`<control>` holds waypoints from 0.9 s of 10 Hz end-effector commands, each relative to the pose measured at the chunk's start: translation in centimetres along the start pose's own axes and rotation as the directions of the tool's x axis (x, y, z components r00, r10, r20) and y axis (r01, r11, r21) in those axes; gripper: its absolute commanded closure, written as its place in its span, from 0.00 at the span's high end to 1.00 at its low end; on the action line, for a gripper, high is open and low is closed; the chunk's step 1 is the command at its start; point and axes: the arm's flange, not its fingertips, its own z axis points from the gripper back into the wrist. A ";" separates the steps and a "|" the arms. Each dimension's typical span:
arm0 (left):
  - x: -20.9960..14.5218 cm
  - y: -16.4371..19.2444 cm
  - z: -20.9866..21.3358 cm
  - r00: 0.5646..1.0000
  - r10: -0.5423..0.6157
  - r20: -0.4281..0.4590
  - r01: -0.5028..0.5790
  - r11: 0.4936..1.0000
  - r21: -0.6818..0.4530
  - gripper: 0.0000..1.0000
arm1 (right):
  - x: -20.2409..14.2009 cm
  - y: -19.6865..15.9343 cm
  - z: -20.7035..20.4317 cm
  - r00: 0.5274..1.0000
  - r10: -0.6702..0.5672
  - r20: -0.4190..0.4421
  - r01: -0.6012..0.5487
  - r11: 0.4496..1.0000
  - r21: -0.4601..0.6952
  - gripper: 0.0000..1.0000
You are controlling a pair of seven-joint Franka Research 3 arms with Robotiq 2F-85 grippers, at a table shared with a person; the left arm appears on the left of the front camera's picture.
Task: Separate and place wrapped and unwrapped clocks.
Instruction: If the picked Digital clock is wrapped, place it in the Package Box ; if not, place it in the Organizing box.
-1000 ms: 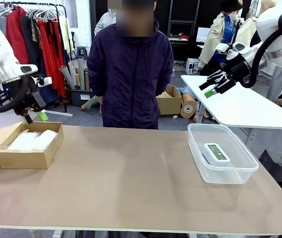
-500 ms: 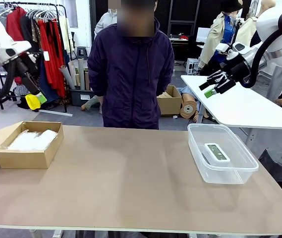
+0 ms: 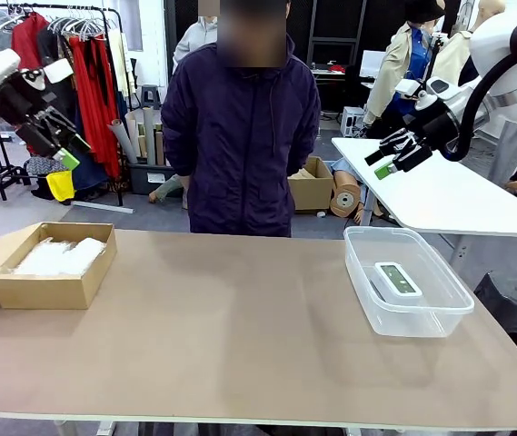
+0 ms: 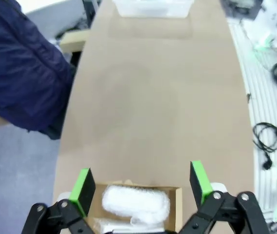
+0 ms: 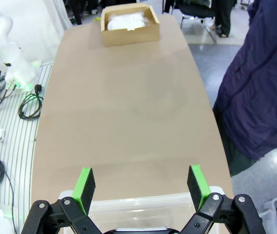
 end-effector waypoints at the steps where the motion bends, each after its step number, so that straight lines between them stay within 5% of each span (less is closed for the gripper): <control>1: -0.2 0.4 -0.5 0.999 0.007 -0.035 -0.007 1.000 0.000 1.00 | 0.2 0.3 0.0 1.000 0.005 -0.001 -0.005 1.000 0.001 1.00; 9: -3.3 2.2 0.7 0.998 -0.059 -0.002 0.059 0.997 -0.056 1.00 | 0.2 0.3 0.0 1.000 0.005 -0.001 -0.005 1.000 0.001 1.00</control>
